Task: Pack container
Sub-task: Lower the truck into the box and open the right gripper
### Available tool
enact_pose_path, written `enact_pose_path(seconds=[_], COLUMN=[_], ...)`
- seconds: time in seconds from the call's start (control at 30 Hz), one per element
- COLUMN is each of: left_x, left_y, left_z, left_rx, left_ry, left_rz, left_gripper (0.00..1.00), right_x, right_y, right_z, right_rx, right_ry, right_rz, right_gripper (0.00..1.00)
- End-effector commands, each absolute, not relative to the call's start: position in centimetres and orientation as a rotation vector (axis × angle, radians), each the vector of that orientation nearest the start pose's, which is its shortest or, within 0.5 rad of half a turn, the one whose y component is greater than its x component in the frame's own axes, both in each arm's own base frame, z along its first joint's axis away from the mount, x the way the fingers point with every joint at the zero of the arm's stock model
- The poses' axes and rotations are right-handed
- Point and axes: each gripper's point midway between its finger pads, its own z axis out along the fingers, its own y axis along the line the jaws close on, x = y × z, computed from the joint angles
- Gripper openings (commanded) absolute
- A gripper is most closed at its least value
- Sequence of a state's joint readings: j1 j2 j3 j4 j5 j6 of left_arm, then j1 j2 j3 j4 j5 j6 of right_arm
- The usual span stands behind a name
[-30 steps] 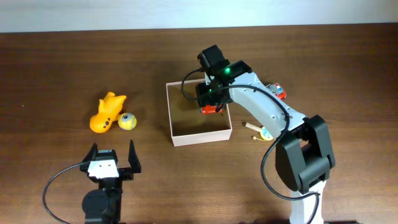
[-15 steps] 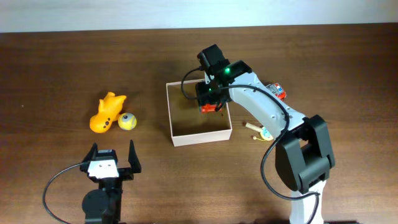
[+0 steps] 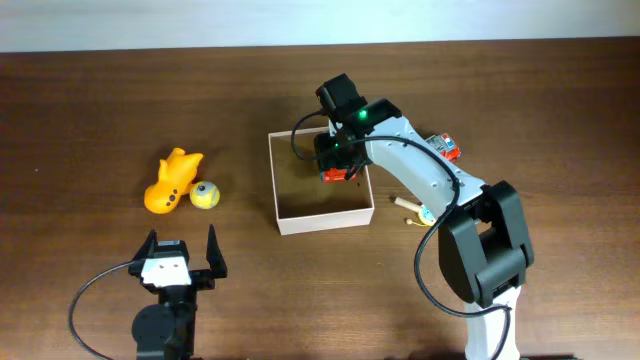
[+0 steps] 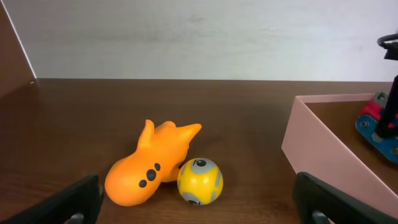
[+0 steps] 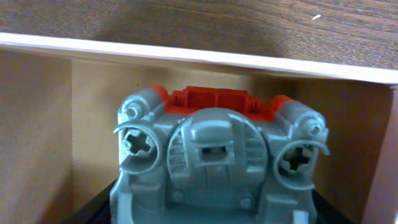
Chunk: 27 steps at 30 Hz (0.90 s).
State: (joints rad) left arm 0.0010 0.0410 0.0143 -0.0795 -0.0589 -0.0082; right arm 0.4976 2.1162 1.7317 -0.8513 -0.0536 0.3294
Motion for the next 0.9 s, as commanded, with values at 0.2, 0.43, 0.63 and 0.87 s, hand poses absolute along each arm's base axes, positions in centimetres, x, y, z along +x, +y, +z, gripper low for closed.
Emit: enact_pose_path(seconds=[0.2,0.43,0.63,0.87], left_x=[24.69,24.69,24.69,24.69], left_y=[0.78,0.78,0.78,0.78], left_z=[15.08,15.08,15.08,15.08], left_rx=[-0.044,-0.044,-0.044,-0.044], left_ry=[1.675,1.675,1.675,1.675], left_rz=[0.031,0.031,0.031,0.031], left_gripper=[0.99,0.99,0.99,0.99], right_x=[42.95,42.95,42.96,42.96], right_y=[24.21,24.21,24.23,24.24], right_z=[6.93,6.93,6.94,6.94], right_rx=[-0.250,-0.250,-0.250,-0.250], right_ry=[2.822,2.822,2.822,2.821], right_rz=[0.240,0.240,0.241,0.242], right_gripper=[0.50,0.64,0.66,0.73])
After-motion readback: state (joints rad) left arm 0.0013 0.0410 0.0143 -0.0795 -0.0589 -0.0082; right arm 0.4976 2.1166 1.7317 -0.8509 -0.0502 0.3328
